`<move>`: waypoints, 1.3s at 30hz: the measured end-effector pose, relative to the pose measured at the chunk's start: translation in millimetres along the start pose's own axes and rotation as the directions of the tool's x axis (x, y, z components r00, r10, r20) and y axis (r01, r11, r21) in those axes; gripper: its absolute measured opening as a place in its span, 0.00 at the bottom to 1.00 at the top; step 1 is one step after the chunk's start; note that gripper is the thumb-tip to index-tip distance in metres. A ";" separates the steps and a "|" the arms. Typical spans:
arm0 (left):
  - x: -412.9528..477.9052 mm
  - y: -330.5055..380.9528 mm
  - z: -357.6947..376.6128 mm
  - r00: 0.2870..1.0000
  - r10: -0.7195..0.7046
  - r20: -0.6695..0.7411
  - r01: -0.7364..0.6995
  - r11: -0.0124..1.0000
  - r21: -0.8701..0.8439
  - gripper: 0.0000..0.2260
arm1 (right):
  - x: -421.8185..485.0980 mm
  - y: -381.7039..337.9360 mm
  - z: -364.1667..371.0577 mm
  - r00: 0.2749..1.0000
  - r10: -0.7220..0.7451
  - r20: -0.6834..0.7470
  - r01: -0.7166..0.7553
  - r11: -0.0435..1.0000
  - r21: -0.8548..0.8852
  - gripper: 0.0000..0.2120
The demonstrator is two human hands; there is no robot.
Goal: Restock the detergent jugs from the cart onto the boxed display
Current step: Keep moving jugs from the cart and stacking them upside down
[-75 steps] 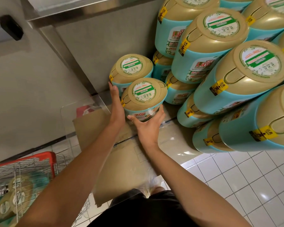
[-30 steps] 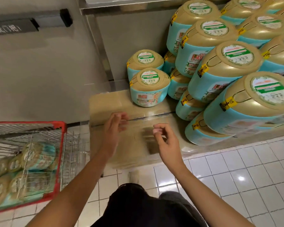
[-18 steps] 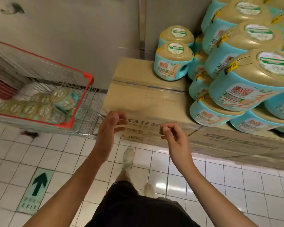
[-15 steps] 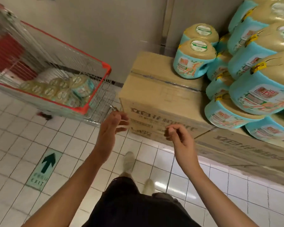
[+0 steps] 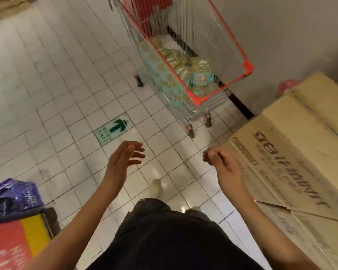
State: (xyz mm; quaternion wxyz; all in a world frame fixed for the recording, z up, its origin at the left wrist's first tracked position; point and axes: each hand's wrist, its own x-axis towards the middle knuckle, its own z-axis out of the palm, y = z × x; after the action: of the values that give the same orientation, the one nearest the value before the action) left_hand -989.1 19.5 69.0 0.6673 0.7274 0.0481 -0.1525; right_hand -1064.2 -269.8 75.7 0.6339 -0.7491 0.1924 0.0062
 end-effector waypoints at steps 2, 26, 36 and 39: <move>4.7 0.2 -41.3 0.997 -0.009 -0.078 0.005 0.999 -0.046 0.24 | 21.2 -18.6 32.9 0.999 -0.024 0.046 0.024 1.000 -0.010 0.12; 316.9 95.5 -184.8 0.997 0.055 -0.055 -0.056 0.998 -0.019 0.19 | 323.1 -136.3 203.3 0.982 -0.041 0.182 0.055 0.996 -0.071 0.14; 479.0 138.2 -226.0 0.997 -0.006 -0.082 0.007 1.000 0.019 0.15 | 520.5 -197.6 257.2 0.979 -0.027 0.203 0.037 0.998 -0.046 0.13; 533.4 151.8 -233.5 0.998 -0.006 -0.067 0.010 0.999 0.047 0.15 | 569.4 -210.5 268.3 0.983 -0.043 0.179 0.049 0.998 -0.030 0.14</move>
State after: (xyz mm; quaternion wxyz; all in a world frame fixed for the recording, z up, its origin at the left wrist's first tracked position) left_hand -404.7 162.5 76.3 0.6471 0.7476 0.0696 -0.1319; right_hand -411.7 -148.3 78.2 0.6355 -0.7606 0.1177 0.0618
